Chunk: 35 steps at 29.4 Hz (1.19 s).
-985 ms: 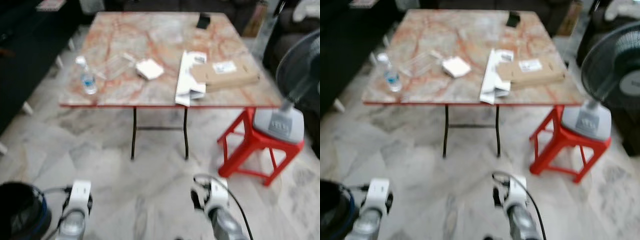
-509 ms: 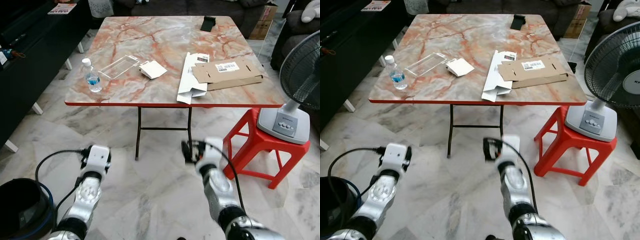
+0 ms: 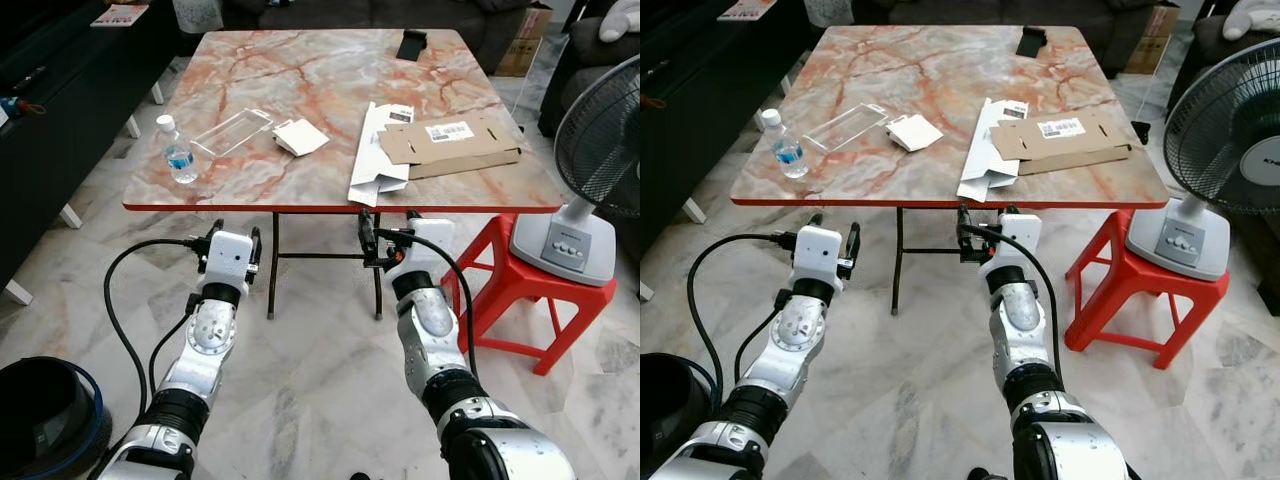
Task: Picking trash to rubbish bin
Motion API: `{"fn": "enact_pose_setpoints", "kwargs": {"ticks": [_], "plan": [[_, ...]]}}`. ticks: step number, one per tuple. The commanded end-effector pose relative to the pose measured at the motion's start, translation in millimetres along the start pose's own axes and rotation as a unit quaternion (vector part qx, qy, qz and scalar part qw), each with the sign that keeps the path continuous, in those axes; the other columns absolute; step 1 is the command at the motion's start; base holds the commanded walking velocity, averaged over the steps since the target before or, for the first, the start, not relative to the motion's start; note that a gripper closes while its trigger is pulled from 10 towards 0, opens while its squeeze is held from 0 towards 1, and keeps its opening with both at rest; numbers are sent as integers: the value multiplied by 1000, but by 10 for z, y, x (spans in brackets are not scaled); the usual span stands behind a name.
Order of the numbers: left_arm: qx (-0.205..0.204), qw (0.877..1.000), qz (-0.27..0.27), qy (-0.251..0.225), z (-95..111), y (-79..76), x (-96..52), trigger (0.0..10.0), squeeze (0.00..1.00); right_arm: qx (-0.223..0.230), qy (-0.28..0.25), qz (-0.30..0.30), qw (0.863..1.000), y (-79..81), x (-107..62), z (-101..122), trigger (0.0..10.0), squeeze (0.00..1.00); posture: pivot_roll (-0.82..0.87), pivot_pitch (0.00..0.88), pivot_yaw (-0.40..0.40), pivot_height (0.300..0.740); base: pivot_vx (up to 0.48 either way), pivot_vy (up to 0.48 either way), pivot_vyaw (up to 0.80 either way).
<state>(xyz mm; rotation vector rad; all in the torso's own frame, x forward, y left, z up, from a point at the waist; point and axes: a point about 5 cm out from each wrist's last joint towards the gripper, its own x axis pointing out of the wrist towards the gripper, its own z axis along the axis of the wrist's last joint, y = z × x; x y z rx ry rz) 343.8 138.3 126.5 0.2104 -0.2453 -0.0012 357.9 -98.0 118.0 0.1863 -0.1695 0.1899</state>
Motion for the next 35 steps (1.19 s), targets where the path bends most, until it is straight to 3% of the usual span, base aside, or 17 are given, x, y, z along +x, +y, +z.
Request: {"fn": "enact_pose_setpoints", "kwargs": {"ticks": [1,5,19,35], "plan": [[-7,1000,6,4,19,35,37,10000,0,-1,-5,8,1000,57,29,25,10000,0,108,103,14,740,0,0,0],[-3,1000,4,-3,64,50,56,10000,0,-6,-16,8,1000,111,42,51,10000,0,111,104,18,740,360,0,653],[-7,1000,-6,1,64,25,23,10000,0,11,-22,-3,1000,36,86,117,10000,0,119,101,21,740,373,0,0],[-11,1000,-16,3,64,-17,0,10000,0,25,-25,15,999,116,65,88,10000,0,126,70,12,740,376,0,-150]]}}
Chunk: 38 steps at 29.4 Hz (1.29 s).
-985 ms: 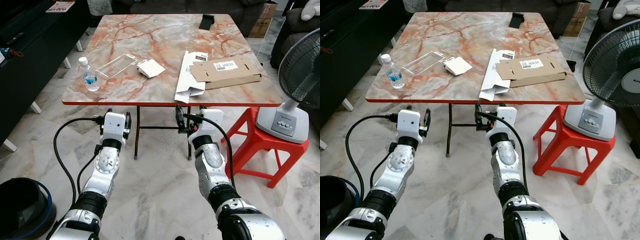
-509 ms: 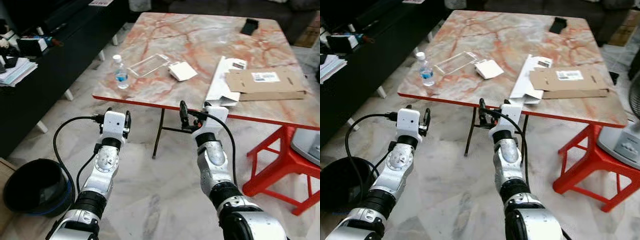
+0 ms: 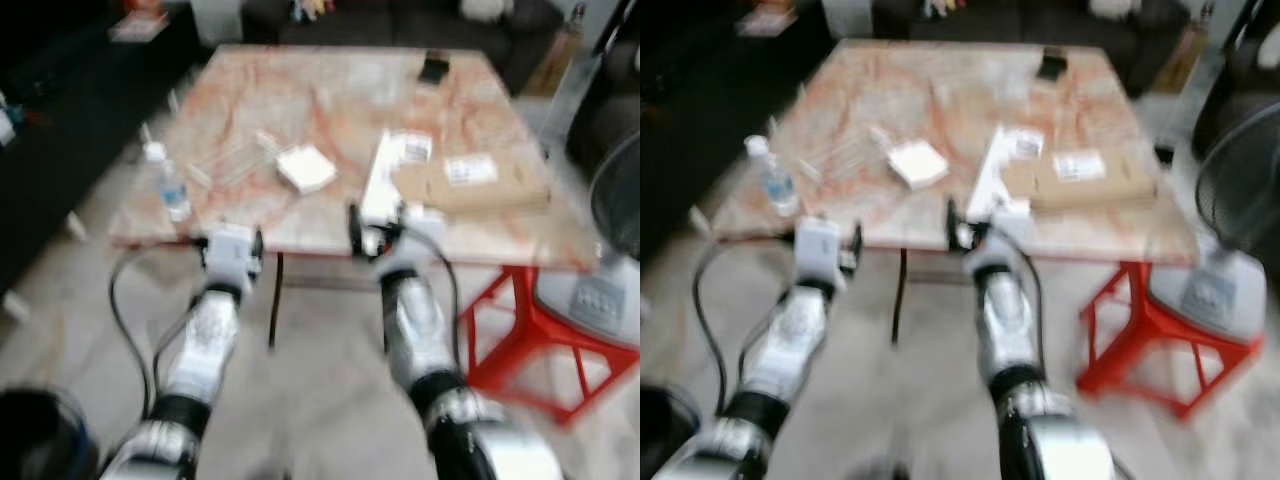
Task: Picking trash to rubbish bin
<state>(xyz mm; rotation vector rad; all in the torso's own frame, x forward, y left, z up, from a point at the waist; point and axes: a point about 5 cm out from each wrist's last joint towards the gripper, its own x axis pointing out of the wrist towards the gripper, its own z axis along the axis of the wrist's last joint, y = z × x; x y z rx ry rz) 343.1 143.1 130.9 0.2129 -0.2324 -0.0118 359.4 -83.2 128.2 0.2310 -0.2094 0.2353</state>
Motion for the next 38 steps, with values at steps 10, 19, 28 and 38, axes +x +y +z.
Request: {"fn": "enact_pose_setpoints", "kwargs": {"ticks": [10,19,28,38], "plan": [[-14,1000,-10,-4,42,-69,3,10000,0,1,-7,-3,1000,-31,19,37,10000,0,125,80,11,740,376,0,0],[-22,1000,3,3,27,-9,3,10000,0,-20,-5,6,1000,-42,-16,16,10000,0,124,89,7,740,359,0,267],[-25,1000,7,3,30,7,10,10000,0,-11,-6,6,1000,-40,-3,27,10000,0,124,98,6,740,321,0,153],[-26,1000,6,10,-2,5,-5,10000,0,-43,-9,14,999,-57,-19,38,10000,0,115,115,6,740,31,0,0]]}}
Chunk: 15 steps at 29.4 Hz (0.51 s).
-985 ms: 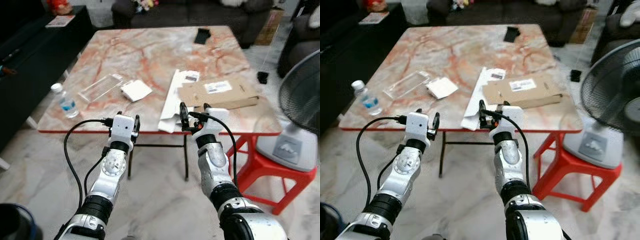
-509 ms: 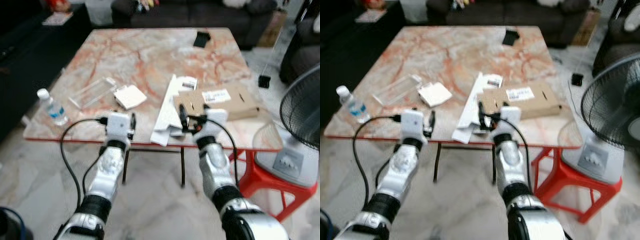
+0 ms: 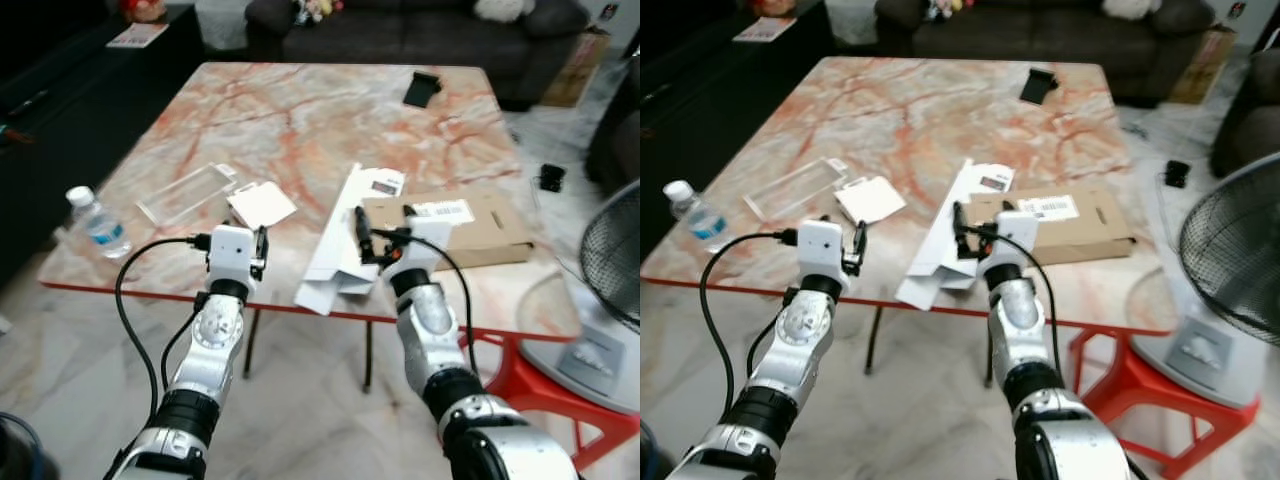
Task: Picking trash to rubbish bin
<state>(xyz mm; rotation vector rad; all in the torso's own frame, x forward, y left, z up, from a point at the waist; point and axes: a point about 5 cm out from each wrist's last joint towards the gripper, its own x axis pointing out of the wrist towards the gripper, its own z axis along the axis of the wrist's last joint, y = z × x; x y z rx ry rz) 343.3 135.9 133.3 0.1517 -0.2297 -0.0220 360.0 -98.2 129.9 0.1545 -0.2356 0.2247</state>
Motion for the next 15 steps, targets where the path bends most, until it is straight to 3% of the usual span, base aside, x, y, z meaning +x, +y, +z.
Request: {"fn": "enact_pose_setpoints", "kwargs": {"ticks": [1,12,13,14,15], "plan": [[4,1000,8,10,-37,72,-14,10000,0,-12,0,16,1000,80,-6,-11,10000,0,113,117,6,740,0,0,0],[17,1000,3,20,-77,51,-25,10000,0,-103,37,29,994,105,-87,-146,10000,0,112,111,8,740,0,0,0],[17,1000,2,22,-84,47,-30,10000,0,-117,44,34,992,122,-96,-171,10000,808,111,108,8,740,0,0,0],[17,1000,2,23,-88,45,-33,10000,0,-121,45,35,991,127,-101,-177,10000,808,111,108,8,740,0,0,0],[17,1000,2,23,-89,43,-35,10000,0,-124,45,36,991,131,-105,-181,10000,988,116,104,7,740,0,0,0]]}}
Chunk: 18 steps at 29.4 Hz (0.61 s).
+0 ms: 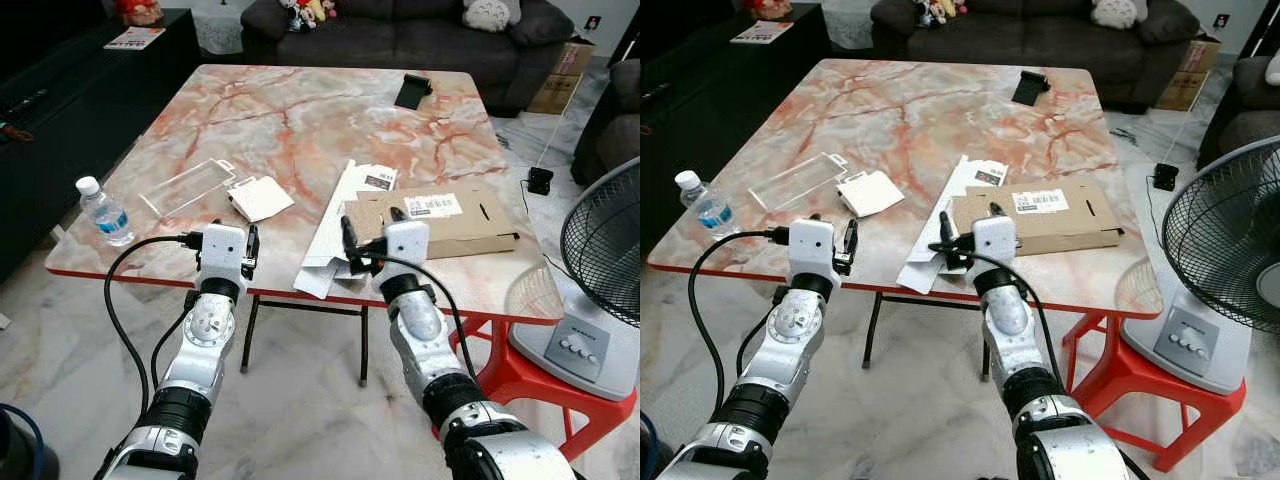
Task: Picking trash to rubbish bin
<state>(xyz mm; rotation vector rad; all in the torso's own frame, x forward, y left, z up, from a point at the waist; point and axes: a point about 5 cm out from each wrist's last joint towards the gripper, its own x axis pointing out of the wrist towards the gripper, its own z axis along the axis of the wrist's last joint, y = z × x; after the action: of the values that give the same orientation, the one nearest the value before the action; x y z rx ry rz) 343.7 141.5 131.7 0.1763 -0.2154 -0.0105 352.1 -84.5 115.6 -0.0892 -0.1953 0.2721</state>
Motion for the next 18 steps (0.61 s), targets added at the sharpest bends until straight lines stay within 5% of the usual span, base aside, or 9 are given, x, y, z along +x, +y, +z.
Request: {"fn": "enact_pose_setpoints", "kwargs": {"ticks": [1,4,5,9,18], "plan": [[4,1000,-2,16,-66,-12,-33,10000,0,-15,14,0,1000,12,-22,-47,10000,1000,117,104,7,740,0,0,0],[5,1000,-2,18,-74,-11,-41,10000,0,-41,26,-5,999,22,-30,-78,10000,1000,121,100,5,740,0,0,0],[5,1000,-2,20,-80,-4,-43,10000,0,-68,30,4,997,47,-30,-89,10000,0,121,100,5,740,0,0,0],[7,1000,-2,24,-94,4,-49,10000,0,-118,52,13,992,77,-34,-140,10000,0,122,106,7,740,0,0,0],[6,1000,-3,28,-108,-3,-65,10000,0,-123,30,34,991,131,-78,-128,10000,0,112,115,12,740,0,0,0]]}}
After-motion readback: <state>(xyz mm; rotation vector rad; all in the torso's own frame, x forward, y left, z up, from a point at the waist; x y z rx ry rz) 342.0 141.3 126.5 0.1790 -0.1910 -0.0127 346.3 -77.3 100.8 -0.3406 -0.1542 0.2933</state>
